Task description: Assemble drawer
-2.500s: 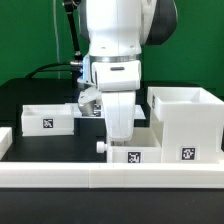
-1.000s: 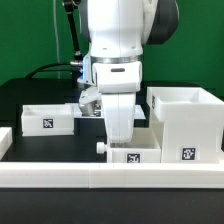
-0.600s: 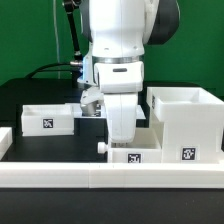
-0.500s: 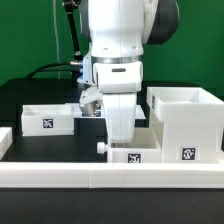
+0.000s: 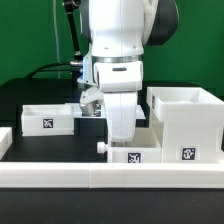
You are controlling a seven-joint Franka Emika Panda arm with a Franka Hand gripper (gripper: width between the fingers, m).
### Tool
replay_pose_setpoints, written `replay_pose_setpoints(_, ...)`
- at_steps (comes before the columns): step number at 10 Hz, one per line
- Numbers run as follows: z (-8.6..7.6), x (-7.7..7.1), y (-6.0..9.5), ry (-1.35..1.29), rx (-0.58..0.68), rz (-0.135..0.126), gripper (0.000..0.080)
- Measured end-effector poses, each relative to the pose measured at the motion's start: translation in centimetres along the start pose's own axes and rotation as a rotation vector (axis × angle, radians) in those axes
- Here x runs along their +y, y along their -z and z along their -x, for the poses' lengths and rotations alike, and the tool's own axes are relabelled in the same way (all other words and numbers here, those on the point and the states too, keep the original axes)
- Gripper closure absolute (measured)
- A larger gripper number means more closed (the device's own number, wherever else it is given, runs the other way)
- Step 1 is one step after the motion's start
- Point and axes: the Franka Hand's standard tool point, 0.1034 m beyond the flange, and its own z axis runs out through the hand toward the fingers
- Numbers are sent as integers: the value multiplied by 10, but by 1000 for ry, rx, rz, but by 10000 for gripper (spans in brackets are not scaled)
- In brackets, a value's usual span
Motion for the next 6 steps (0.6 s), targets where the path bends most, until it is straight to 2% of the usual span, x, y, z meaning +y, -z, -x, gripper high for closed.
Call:
replay_pose_setpoints(4, 2, 2, 1, 2, -6, -22, 757)
replay_pose_setpoints(6, 2, 2, 0, 0, -5, -23, 757)
